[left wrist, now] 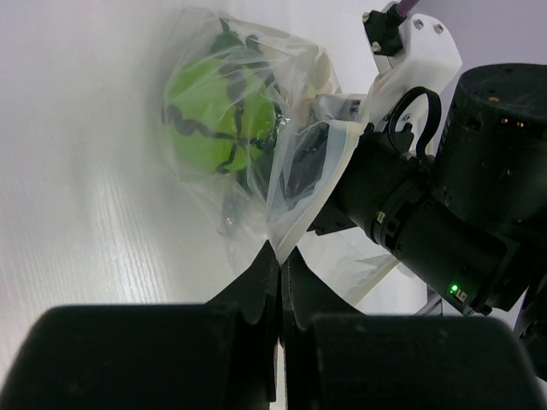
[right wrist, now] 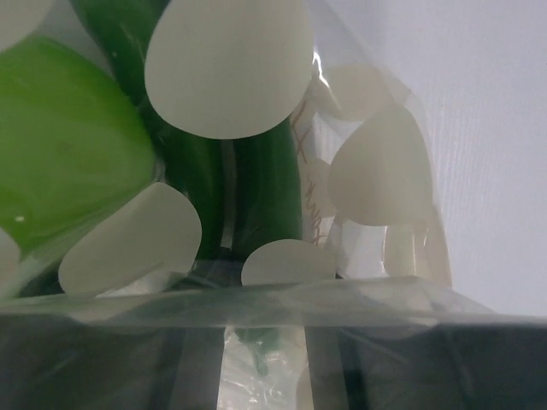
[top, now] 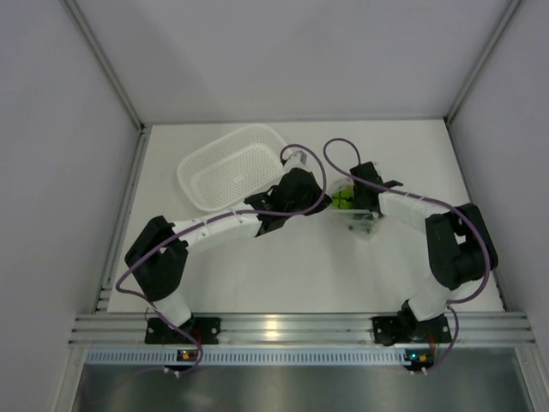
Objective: Open the zip-top bag and remove the fake food
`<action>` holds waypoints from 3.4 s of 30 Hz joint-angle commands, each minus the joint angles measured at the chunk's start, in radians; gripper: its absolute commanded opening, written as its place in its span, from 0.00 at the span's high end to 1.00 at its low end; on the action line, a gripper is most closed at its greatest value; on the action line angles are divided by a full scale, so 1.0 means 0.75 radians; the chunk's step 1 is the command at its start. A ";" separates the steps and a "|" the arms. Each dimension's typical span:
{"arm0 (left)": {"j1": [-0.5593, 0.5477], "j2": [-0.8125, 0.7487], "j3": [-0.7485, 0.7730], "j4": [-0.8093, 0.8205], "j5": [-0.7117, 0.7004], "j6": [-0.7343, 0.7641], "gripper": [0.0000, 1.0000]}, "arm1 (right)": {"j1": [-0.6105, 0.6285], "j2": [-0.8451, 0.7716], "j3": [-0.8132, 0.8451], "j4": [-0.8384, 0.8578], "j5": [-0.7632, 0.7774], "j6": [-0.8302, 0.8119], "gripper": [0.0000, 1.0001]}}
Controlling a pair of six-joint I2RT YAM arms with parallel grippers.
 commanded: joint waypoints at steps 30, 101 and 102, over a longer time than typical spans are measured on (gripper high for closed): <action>0.025 0.050 0.183 -0.160 -0.077 0.176 1.00 | 0.052 -0.061 0.042 0.122 -0.137 -0.072 0.86; 0.134 -0.613 -0.171 -0.500 -0.255 0.540 1.00 | 0.410 -0.528 0.181 1.195 -0.898 0.610 1.00; 0.132 -0.639 -0.175 -0.516 -0.259 0.542 1.00 | 0.404 -0.513 0.281 1.107 -0.859 0.557 1.00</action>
